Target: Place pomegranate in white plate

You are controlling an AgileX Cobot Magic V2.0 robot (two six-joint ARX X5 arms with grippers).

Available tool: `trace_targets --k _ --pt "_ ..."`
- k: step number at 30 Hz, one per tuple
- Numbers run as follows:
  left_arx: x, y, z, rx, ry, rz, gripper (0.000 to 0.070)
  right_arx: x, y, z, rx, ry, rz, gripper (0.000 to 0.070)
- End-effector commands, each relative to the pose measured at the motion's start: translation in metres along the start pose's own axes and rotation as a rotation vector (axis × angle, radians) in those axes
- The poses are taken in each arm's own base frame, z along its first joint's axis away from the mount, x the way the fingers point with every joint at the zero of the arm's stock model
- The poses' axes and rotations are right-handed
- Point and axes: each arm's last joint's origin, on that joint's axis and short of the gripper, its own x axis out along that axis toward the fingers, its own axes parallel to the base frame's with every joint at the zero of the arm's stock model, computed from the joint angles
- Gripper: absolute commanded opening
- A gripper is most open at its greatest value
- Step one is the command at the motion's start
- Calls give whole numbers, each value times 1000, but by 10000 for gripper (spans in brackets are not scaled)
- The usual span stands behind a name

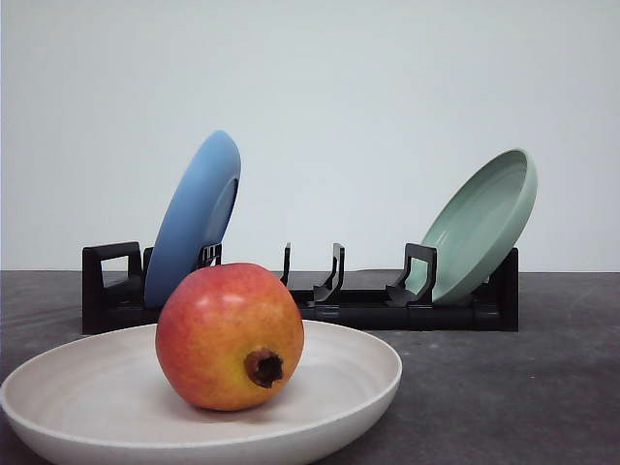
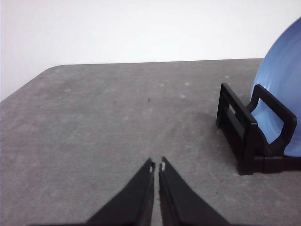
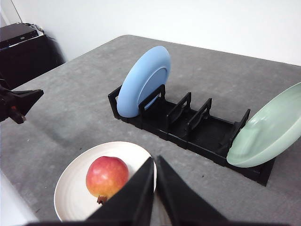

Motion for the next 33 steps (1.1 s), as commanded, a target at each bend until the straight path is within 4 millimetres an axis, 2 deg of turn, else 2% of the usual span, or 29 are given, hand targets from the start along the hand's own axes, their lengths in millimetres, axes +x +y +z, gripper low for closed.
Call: trace_targets --k 1,8,11,33 --pt "1 -1 -2 19 -1 -15 0 -1 1 3 -11 -19 11 0" --pt "1 -3 -6 19 30 -100 0 -1 1 3 -11 -19 11 0" --pt "0 -3 -10 19 71 -97 0 -1 1 3 -11 -19 11 0" --pt "1 1 -9 -17 66 -61 0 -1 1 3 -11 -19 11 0"
